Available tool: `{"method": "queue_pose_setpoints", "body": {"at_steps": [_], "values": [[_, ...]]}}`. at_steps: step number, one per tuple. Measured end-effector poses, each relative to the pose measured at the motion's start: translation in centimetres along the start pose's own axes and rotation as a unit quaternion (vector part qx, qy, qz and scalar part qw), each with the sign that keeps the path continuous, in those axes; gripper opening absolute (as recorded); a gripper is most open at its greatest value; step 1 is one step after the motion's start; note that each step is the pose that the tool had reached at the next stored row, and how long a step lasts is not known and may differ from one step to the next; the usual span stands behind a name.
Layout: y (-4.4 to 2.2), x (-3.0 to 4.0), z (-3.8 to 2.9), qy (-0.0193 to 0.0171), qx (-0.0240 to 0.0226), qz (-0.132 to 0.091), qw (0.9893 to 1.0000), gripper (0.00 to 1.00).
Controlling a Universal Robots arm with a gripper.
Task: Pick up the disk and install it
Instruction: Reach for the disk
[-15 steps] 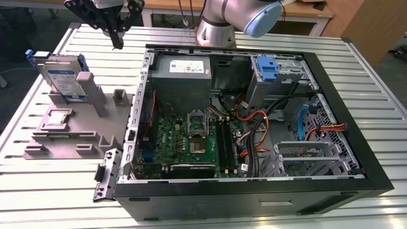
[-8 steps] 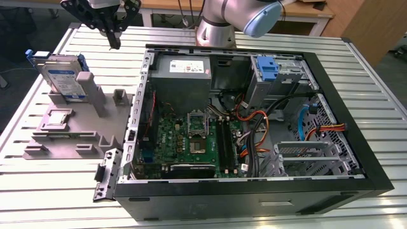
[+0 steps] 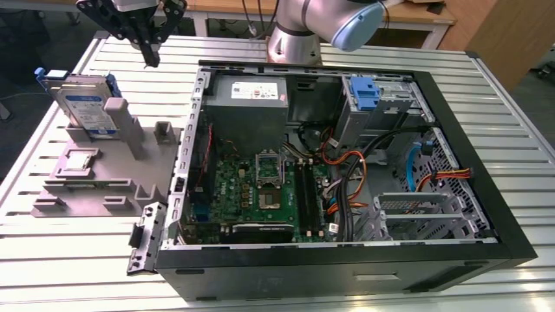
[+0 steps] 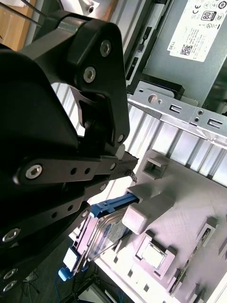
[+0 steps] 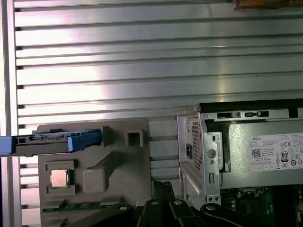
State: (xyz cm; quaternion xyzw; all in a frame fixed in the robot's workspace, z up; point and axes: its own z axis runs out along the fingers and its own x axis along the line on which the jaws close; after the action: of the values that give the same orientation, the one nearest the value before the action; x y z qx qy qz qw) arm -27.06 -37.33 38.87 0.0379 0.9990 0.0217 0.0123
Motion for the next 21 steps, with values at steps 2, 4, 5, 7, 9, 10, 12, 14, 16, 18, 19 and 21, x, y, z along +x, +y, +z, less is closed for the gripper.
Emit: {"method": "queue_pose_setpoints", "body": {"at_steps": [2,4,5,7,9,10,12,14,16,18,19,21], "values": [[-0.01,0.19,0.00,0.0000,0.0000,0.000,1.0000,0.10],[-0.02,0.33,0.01,0.0000,0.0000,0.000,1.0000,0.10],[-0.02,0.40,0.01,0.0000,0.0000,0.000,1.0000,0.10],[-0.03,0.56,0.01,0.0000,0.0000,0.000,1.0000,0.10],[-0.04,0.72,0.02,0.0000,0.0000,0.000,1.0000,0.10],[-0.05,0.77,0.02,0.0000,0.0000,0.000,1.0000,0.10],[-0.05,0.78,0.02,0.0000,0.0000,0.000,1.0000,0.10],[-0.05,0.79,0.02,0.0000,0.0000,0.000,1.0000,0.10],[-0.05,0.80,0.02,0.0000,0.0000,0.000,1.0000,0.10],[-0.05,0.80,0.02,0.0000,0.0000,0.000,1.0000,0.10],[-0.05,0.81,0.02,0.0000,0.0000,0.000,1.0000,0.10],[-0.05,0.81,0.02,0.0000,0.0000,0.000,1.0000,0.10]]}}
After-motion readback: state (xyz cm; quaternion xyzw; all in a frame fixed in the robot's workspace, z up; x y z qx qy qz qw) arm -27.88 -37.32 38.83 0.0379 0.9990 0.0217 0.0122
